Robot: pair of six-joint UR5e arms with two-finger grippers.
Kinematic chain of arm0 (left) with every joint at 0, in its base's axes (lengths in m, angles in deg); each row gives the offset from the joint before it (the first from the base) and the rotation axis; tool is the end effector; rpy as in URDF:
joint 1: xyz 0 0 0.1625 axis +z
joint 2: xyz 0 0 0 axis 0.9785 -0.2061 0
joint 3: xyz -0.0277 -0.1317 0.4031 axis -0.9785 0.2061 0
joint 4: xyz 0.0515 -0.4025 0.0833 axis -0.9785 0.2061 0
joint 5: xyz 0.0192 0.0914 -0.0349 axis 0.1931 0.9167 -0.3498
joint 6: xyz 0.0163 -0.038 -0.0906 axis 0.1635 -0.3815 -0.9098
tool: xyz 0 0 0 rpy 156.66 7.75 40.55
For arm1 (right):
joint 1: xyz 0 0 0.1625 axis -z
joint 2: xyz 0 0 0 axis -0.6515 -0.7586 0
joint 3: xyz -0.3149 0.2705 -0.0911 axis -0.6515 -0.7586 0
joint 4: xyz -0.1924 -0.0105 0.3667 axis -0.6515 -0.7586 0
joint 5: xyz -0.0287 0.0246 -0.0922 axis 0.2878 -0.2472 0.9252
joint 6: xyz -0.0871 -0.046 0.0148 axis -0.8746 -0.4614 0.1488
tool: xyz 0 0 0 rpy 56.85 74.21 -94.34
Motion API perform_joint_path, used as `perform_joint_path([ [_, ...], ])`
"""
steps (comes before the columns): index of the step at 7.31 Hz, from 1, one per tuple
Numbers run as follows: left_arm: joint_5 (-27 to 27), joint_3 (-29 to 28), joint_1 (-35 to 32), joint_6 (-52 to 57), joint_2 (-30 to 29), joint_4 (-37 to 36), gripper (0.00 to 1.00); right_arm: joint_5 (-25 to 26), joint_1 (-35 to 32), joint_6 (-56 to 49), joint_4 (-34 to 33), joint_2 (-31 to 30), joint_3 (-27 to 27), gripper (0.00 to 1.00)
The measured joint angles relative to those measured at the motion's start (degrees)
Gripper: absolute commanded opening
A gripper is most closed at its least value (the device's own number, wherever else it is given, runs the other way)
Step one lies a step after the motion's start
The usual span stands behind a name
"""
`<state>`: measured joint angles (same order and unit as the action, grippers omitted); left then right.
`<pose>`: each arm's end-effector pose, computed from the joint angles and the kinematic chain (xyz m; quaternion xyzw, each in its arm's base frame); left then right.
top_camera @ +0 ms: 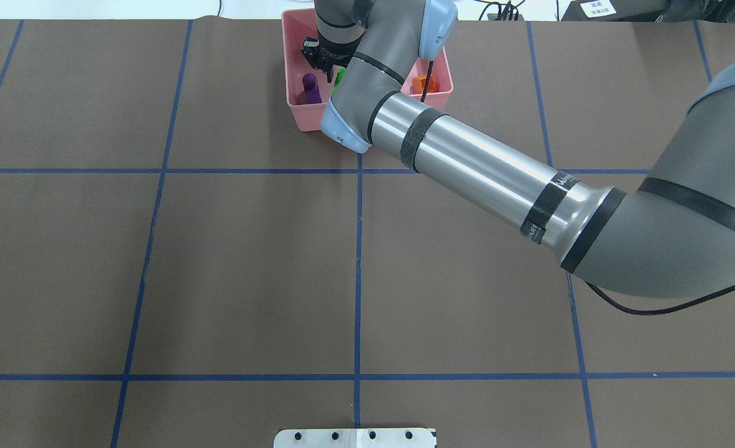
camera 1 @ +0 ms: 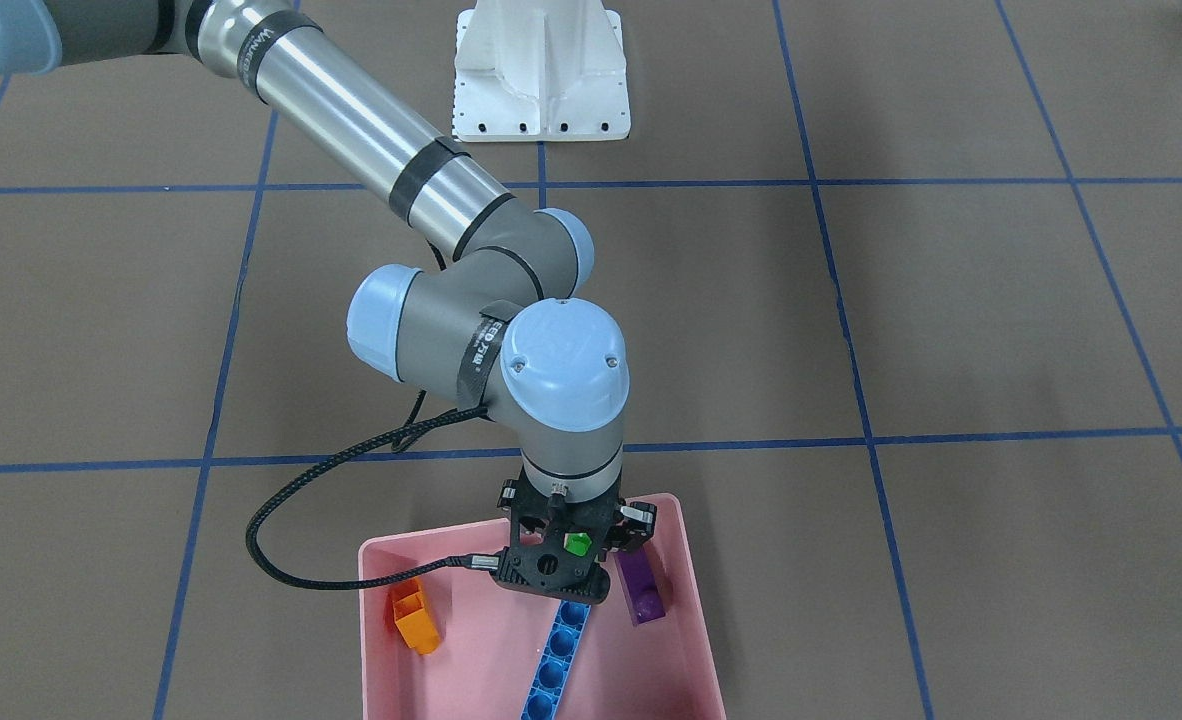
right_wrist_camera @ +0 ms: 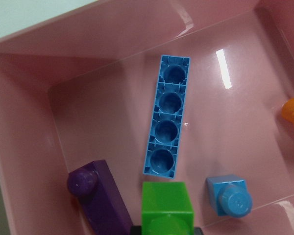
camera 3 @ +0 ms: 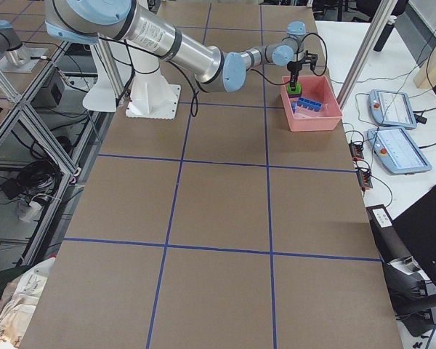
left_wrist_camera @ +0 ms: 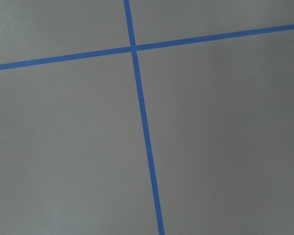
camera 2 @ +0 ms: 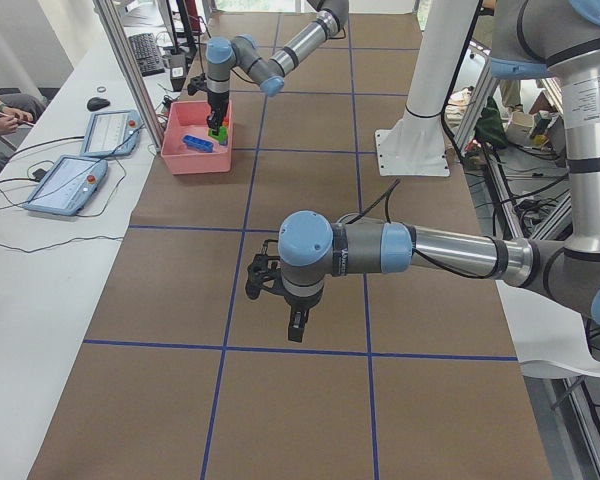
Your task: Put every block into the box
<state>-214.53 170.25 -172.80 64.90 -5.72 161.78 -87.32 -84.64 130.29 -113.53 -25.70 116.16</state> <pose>-0.0908 -0.3859 0.5901 0.0503 0.4065 0.0626 0.9101 -0.5904 -0.7068 0.1148 0.0439 -0.4057 0.1570 0.8993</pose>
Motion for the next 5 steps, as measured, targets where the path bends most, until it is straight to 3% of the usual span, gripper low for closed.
perform_joint_path([
  [3, 0.0, -0.1, 0.0, 0.0, 0.0, 0.0, 1.0, -1.2, -0.1, 0.8, -0.3, 1.4, 0.2, 0.99],
  [5, 0.4, -0.7, 0.1, -0.4, -0.4, -0.1, 1.0, -5.7, -2.2, -0.6, -4.2, 1.0, 3.5, 0.99],
])
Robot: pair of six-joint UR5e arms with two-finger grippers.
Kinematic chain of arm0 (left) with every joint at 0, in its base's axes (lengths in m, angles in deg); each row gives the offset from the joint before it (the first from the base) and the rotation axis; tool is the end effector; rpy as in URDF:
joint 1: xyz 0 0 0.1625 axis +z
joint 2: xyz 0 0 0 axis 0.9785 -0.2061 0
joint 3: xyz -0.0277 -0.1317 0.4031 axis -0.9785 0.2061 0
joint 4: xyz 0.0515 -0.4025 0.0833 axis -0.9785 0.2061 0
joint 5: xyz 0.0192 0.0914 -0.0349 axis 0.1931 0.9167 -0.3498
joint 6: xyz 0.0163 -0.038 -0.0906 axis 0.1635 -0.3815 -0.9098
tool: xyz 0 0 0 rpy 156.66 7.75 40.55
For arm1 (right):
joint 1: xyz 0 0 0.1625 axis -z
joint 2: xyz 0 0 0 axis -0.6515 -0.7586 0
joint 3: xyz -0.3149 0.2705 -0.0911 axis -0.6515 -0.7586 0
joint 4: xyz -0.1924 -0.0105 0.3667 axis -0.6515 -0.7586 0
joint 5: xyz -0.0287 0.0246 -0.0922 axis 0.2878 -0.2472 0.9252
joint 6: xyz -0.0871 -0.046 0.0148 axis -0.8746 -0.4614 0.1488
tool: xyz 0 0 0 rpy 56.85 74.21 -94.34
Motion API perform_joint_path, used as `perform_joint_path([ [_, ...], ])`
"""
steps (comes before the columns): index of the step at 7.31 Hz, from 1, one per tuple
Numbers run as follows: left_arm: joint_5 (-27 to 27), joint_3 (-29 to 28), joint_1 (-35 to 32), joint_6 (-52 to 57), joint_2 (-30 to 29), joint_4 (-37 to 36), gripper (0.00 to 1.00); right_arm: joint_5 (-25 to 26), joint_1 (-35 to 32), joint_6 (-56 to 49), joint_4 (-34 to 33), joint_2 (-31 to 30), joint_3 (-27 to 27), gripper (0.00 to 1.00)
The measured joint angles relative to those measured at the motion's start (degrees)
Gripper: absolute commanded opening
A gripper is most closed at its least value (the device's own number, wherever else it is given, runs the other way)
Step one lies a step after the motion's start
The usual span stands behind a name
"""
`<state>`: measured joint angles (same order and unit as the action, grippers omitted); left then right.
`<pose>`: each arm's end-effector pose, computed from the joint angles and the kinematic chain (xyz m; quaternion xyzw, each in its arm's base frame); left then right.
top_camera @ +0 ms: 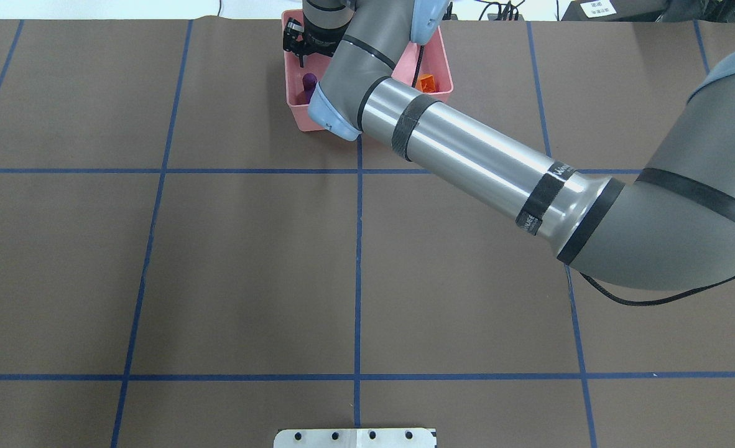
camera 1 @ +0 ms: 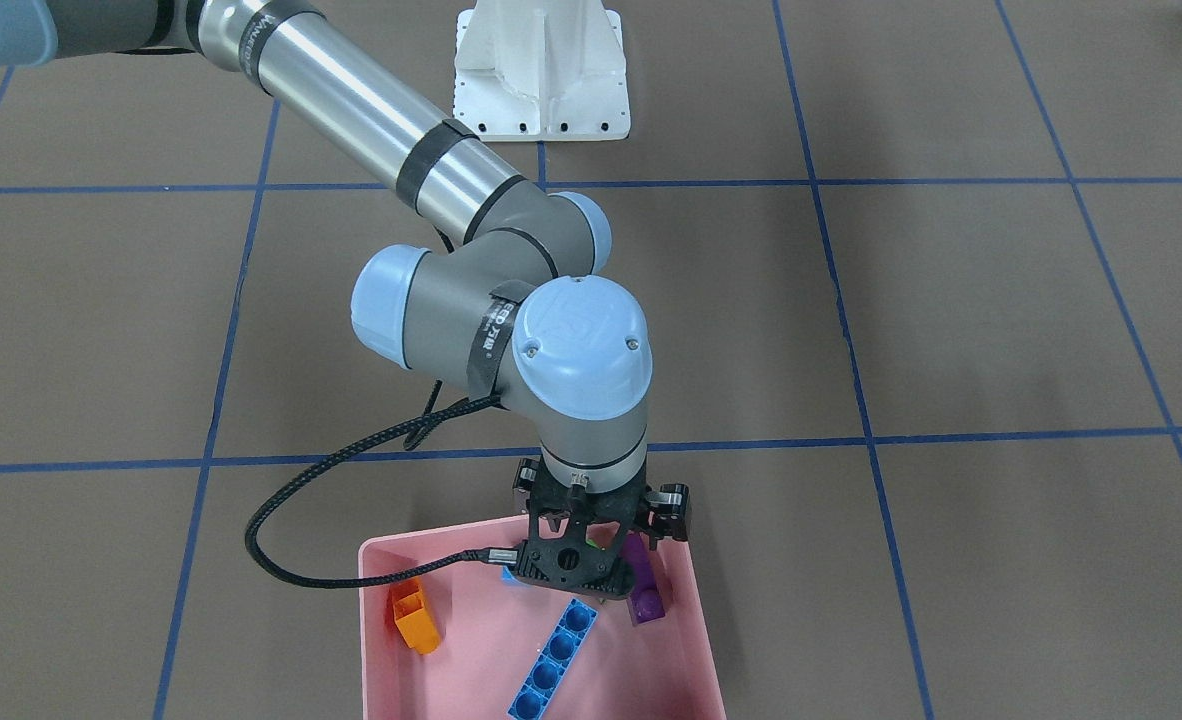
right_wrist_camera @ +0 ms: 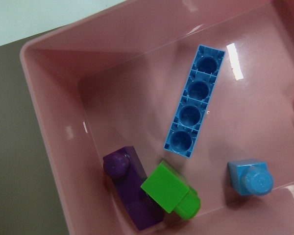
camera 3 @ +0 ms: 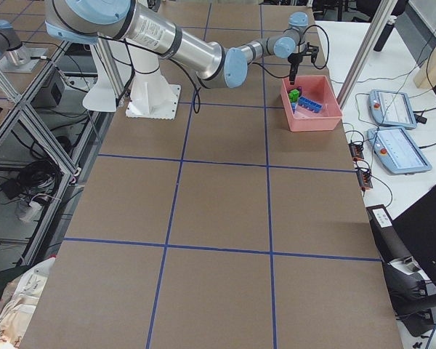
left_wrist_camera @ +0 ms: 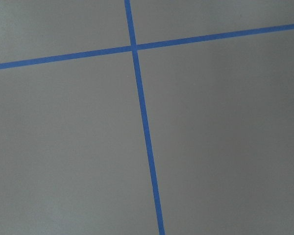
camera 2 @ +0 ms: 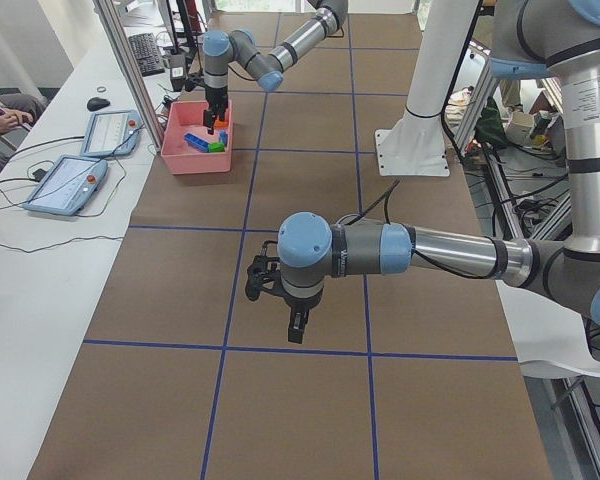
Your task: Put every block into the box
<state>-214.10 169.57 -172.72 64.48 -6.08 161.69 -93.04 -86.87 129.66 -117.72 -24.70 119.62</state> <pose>-0.0910 -0.3884 0.5941 0.0447 0.4038 0.0586 0.9119 -0.5598 -0.7133 0.0762 0.0147 -0.4264 0.1485 0.8921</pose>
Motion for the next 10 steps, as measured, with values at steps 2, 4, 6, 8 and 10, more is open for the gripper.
perform_joint_path([
  [2, 0.3, -0.4, 0.0, 0.0, -0.2, 0.5, 1.0, -3.6, -3.7, -7.2, -13.4, -5.6, 13.9, 1.0],
  [4, 4.0, -0.7, 0.0, -0.1, 0.0, 3.6, 1.0, -6.2, -8.4, -16.9, -25.2, -15.3, 30.2, 1.0],
  [6, 6.6, -0.7, 0.0, 0.0, -0.2, 4.7, 1.0, -7.6, -14.4, -30.6, -33.6, -28.1, 45.8, 1.0],
  [8, 7.1, -1.5, 0.0, 0.1, -0.6, 5.1, 1.0, -8.1, -21.5, -46.0, -38.1, -42.5, 57.9, 1.0],
  [10, 6.9, -2.5, 0.0, 0.1, -0.6, 6.2, 1.0, -10.4, -29.0, -61.4, -38.1, -58.5, 66.3, 1.0],
])
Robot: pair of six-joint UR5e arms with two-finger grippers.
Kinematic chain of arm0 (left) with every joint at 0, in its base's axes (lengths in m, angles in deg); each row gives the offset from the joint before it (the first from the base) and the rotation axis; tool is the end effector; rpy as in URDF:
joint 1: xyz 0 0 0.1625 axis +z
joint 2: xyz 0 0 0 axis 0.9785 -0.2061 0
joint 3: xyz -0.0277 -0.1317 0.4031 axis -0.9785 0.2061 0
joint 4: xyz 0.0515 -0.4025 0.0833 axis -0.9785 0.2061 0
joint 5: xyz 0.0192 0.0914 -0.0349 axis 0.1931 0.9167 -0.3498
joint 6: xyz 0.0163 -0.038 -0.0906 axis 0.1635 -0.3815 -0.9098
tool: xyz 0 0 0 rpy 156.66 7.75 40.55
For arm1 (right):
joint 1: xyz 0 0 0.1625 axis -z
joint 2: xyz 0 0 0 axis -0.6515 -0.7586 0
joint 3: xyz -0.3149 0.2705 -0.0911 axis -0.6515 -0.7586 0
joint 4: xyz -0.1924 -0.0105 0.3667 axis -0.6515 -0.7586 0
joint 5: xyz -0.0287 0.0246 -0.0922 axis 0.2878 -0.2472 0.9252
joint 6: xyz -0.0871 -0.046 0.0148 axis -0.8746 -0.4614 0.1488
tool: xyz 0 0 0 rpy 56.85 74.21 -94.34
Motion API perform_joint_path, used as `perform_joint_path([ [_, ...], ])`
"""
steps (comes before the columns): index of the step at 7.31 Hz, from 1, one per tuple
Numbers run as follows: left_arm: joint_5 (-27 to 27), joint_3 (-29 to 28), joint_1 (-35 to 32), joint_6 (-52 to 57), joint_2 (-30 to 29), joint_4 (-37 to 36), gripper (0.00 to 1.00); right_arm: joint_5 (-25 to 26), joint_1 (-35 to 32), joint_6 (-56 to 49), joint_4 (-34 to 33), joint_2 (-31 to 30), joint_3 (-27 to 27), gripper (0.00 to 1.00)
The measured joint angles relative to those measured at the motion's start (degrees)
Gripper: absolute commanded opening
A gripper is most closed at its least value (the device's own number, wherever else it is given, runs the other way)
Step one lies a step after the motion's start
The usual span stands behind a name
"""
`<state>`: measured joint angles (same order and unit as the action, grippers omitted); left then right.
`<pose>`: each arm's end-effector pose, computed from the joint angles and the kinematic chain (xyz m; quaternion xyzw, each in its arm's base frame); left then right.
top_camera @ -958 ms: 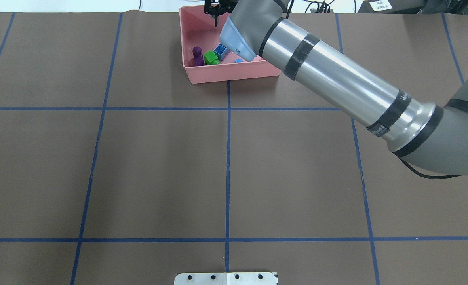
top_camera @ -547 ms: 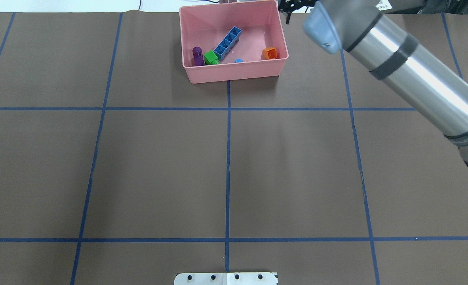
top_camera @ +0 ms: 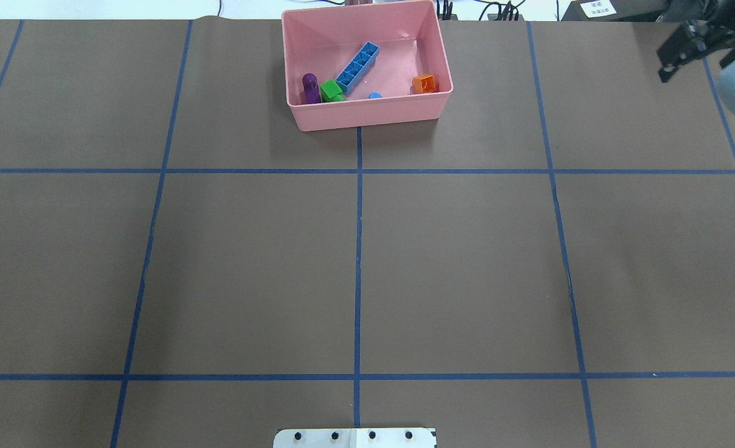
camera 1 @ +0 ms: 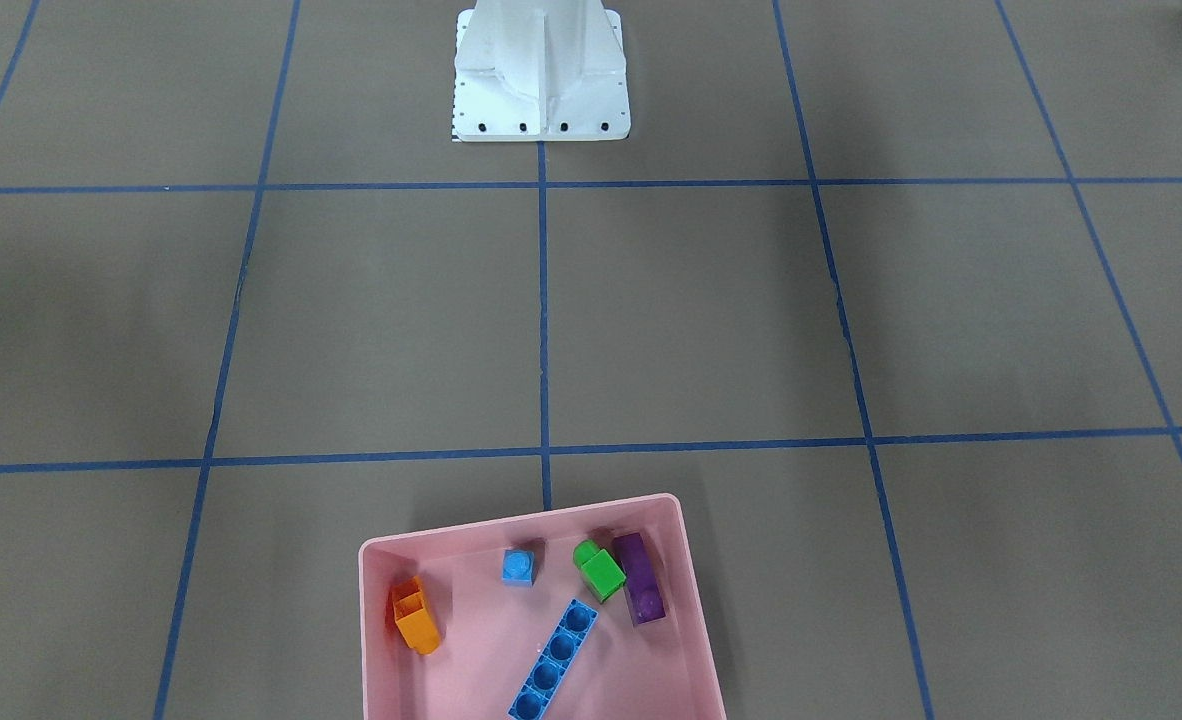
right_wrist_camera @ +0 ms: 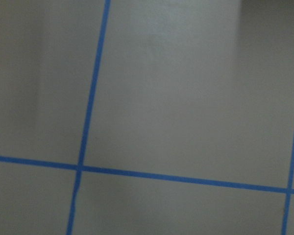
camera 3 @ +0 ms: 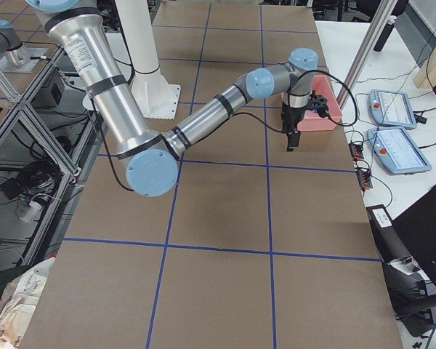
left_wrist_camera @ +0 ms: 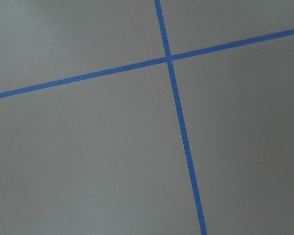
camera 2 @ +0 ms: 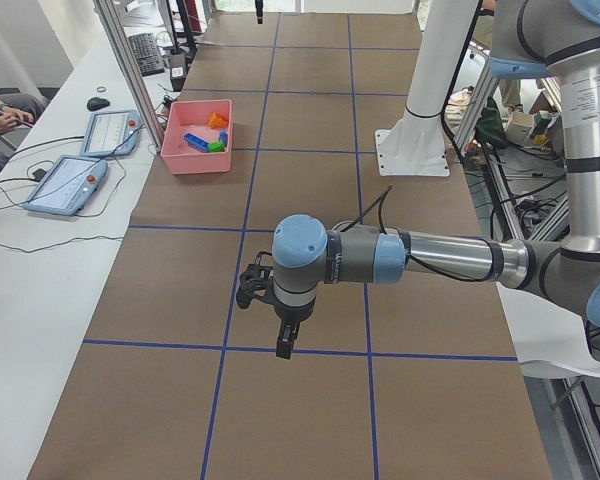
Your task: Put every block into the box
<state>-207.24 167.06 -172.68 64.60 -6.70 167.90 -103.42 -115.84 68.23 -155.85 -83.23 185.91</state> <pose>-0.1001 -0.3991 0.6087 0.0710 0.3437 0.0757 0.9333 -0.0775 -0.5827 0.4003 0.0442 -0.3302 -0.0610 0.9409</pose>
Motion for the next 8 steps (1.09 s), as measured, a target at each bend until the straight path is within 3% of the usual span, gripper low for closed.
perform_joint_path([
  [2, -0.1, 0.0, 0.0, 0.0, 0.0, 0.3, 1.0, -1.3, -7.5, -14.7, 3.2, -14.7, 4.1, 1.0],
  [5, -2.0, 0.1, 0.0, 0.1, 0.0, 0.4, 1.0, -1.4, -11.0, -19.6, 21.3, -34.0, 4.9, 1.0],
  [8, -5.5, 0.1, 0.0, 0.2, 0.1, 0.4, 1.0, -2.8, -11.4, -15.3, 29.6, -40.4, 4.8, 1.0],
])
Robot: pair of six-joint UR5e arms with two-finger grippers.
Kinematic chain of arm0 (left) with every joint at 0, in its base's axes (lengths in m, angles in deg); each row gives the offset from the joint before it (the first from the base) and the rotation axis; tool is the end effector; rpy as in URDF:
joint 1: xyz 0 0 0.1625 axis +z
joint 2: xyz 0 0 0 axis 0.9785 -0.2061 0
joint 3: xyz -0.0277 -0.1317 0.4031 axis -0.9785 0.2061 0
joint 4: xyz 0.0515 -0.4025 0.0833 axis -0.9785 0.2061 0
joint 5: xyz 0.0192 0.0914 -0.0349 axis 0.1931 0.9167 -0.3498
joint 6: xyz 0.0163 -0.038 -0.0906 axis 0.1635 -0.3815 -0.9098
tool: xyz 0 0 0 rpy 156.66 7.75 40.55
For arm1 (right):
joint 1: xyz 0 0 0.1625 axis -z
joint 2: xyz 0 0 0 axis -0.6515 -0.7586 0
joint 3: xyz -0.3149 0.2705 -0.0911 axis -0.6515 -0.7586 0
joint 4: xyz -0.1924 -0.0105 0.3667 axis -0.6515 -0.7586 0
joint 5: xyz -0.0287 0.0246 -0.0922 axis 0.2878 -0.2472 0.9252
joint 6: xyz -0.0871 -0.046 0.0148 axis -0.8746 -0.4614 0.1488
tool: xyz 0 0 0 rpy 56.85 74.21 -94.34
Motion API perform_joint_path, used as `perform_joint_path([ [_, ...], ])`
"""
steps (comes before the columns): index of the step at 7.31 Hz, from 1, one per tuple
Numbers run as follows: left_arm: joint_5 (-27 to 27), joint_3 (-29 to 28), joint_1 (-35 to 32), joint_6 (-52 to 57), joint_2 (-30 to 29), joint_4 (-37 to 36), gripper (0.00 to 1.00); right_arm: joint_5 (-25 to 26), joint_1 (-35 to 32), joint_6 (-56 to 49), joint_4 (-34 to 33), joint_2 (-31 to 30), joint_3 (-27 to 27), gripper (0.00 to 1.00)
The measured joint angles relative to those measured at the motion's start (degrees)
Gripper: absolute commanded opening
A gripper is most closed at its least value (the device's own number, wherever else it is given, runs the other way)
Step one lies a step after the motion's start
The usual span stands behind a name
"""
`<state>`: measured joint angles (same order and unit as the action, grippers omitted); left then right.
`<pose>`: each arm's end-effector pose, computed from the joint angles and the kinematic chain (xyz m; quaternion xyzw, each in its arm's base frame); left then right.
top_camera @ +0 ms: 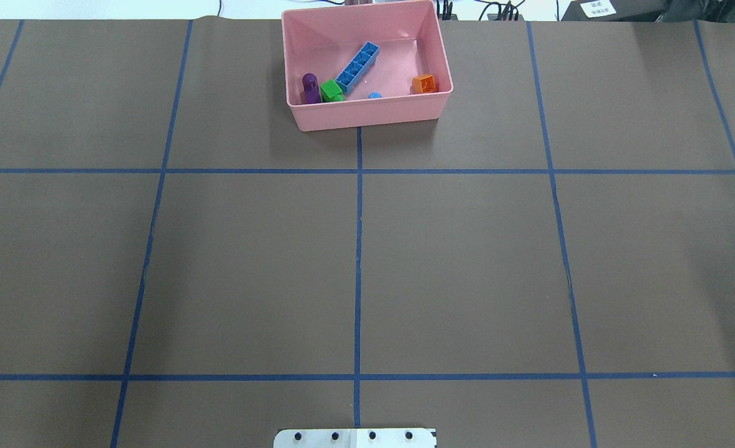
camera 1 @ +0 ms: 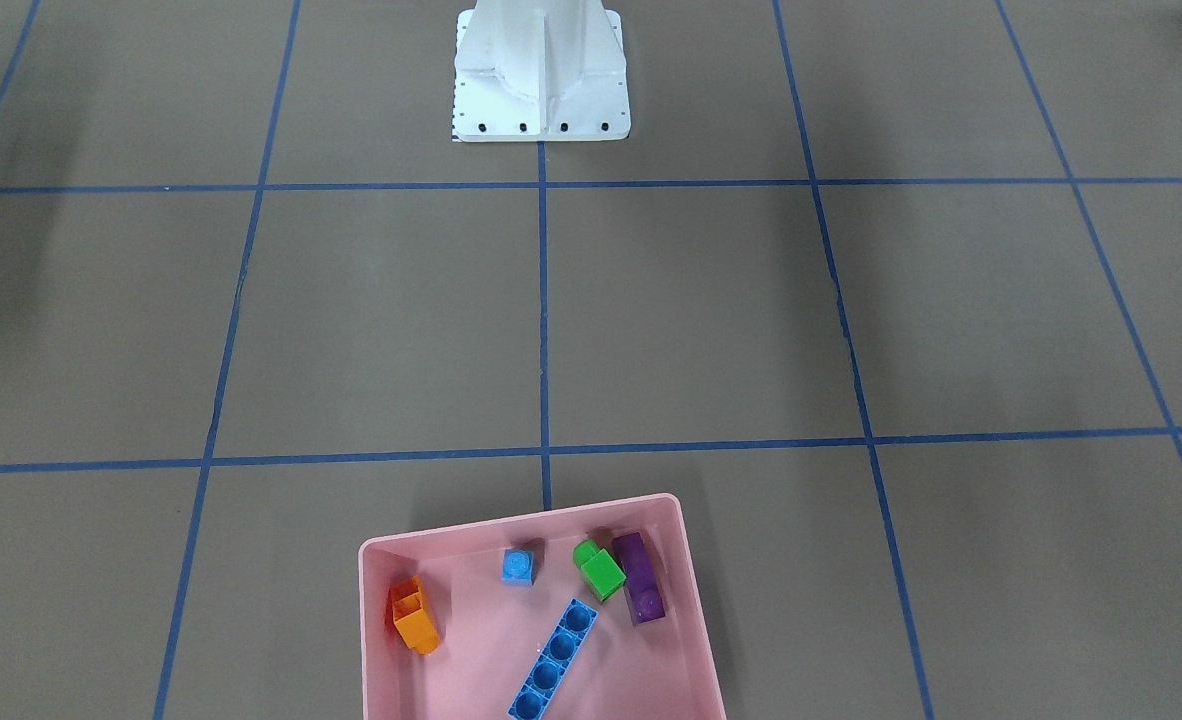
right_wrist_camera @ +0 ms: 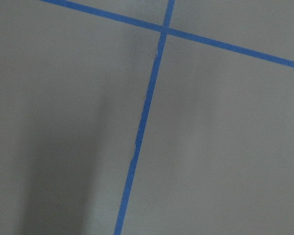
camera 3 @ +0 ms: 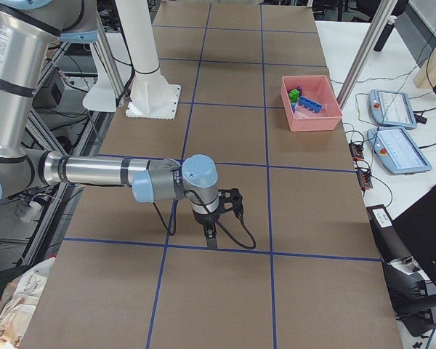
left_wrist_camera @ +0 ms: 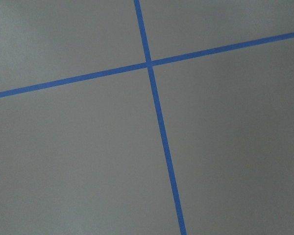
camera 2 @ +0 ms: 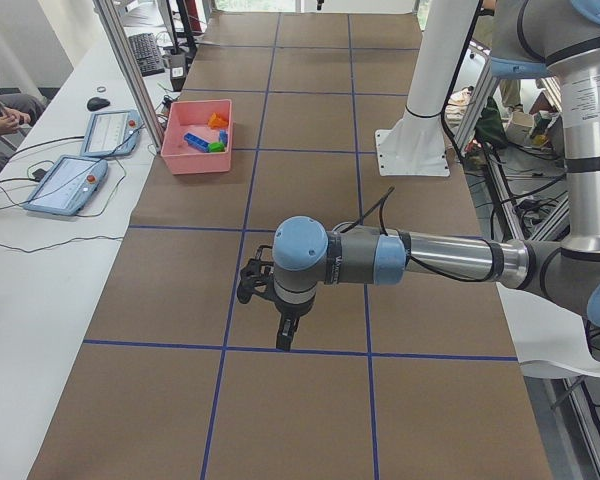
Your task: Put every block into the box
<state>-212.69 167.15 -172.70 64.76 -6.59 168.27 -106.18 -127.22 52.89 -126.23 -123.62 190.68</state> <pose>-0.0934 -0.3990 0.6015 0.0808 0.3867 0.0776 0.9154 0.0493 -0.3515 0.6349 0.0692 -0.3353 -0.0787 0.9363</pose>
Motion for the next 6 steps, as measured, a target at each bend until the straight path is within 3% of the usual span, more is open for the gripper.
perform_joint_path([
  [3, -0.2, 0.4, -0.1, 0.0, 0.4, 0.1, 1.0, -4.4, -0.9, 0.2, -1.4, 0.6, 0.4, 1.0],
  [6, -0.3, 0.6, -0.1, 0.0, 0.5, 0.1, 1.0, -4.0, -1.3, 0.2, -6.0, 3.1, 0.7, 1.0],
])
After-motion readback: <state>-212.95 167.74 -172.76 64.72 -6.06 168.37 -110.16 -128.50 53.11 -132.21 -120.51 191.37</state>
